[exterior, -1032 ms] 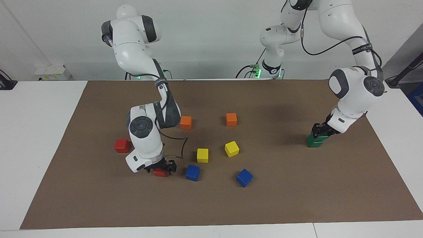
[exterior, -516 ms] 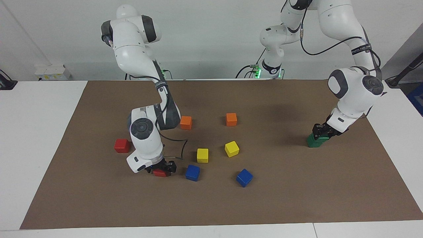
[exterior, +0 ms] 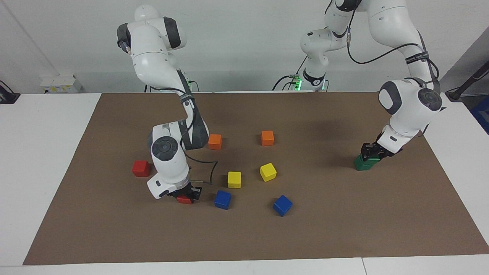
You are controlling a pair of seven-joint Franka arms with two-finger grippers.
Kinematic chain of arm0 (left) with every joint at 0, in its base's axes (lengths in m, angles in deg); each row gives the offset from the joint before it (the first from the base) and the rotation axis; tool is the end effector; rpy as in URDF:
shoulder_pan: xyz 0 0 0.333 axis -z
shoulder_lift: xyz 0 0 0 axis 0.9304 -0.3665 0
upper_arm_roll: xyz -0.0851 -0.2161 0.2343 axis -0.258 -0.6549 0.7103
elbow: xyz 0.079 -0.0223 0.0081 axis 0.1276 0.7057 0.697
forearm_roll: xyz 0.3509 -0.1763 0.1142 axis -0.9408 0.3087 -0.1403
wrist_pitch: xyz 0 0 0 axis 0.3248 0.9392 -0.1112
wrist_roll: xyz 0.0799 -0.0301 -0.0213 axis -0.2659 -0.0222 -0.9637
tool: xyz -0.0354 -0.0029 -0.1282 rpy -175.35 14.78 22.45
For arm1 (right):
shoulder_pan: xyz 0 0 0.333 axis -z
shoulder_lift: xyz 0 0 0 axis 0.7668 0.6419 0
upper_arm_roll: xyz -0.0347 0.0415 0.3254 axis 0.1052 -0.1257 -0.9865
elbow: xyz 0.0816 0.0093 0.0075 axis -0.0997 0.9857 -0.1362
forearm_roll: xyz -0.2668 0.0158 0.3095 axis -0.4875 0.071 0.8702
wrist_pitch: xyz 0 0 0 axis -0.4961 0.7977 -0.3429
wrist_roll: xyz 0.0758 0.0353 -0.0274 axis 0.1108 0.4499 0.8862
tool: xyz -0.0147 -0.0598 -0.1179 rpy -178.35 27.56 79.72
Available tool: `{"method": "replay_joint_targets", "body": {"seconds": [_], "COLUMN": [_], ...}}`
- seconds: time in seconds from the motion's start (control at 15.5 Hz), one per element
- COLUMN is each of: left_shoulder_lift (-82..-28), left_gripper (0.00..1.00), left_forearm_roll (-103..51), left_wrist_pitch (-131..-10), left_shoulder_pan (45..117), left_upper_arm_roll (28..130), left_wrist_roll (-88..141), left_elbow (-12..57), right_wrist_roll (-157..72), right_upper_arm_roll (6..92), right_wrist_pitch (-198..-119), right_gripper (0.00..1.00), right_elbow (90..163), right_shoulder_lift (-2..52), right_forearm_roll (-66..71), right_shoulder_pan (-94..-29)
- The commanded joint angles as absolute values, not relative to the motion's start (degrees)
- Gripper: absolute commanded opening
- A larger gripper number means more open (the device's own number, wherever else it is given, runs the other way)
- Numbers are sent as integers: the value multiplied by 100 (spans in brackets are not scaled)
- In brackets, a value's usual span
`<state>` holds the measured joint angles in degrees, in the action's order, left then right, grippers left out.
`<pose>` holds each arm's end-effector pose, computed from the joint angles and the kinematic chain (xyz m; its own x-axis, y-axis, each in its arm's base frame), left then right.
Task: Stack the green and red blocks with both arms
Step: 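Withdraw the left gripper while the right gripper carries red to the placed red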
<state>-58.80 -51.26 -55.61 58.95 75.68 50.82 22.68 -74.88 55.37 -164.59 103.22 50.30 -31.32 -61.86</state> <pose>0.6269 0.0384 0.3496 0.9951 -0.0990 0.0057 -0.0991 -0.9948 0.0250 0.7406 0.1601 0.2648 0.9840 -0.1704 0.0520 -0.1716 -0.9850 0.0198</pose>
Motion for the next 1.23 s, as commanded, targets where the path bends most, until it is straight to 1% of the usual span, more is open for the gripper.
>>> {"method": "replay_joint_targets", "body": {"seconds": [0.0, 0.13, 0.39, 0.45, 0.52, 0.65, 0.9, 1.03, 1.16], "left_shoulder_lift": [-5660, -5660, -5626, -5573, -5494, -5144, -4151, -3912, -3920], "left_gripper": [100, 100, 100, 100, 100, 100, 100, 100, 100], "left_forearm_roll": [-5022, -5022, -5031, -5040, -5057, -5075, -5093, -5180, -5189], "left_wrist_pitch": [-5792, -5793, -5618, -5460, -5206, -4626, -3432, -2904, -2306], "left_shoulder_pan": [5831, 5822, 5822, 5831, 5831, 5831, 5848, 5857, 5866], "left_upper_arm_roll": [7555, 7563, 7572, 7572, 7572, 7572, 7563, 7511, 7528], "left_wrist_roll": [5234, 5357, 5410, 5410, 5410, 5410, 5384, 5375, 5375], "left_elbow": [2598, 2606, 2510, 2414, 2283, 2124, 2062, 1922, 1502], "right_wrist_roll": [-7534, -7079, -6207, -6040, -5882, -5653, -5362, -5195, -5151], "right_upper_arm_roll": [5506, 5497, 5497, 5497, 5497, 5497, 5497, 5497, 5497], "right_wrist_pitch": [-16358, -15866, -15250, -15171, -15153, -15345, -15950, -16215, -16399], "right_gripper": [0, 0, 0, 0, 0, 0, 0, 0, 0], "right_elbow": [10483, 10422, 10544, 10692, 10998, 11701, 12765, 13083, 13277], "right_shoulder_lift": [4811, 4566, 3977, 3819, 3582, 3116, 2518, 2376, 2315], "right_forearm_roll": [-3158, -3176, -3140, -3132, -3123, -3123, -3123, -3114, -3114], "right_shoulder_pan": [-6115, -5948, -5614, -5492, -5342, -5157, -4849, -4761, -4691]}}
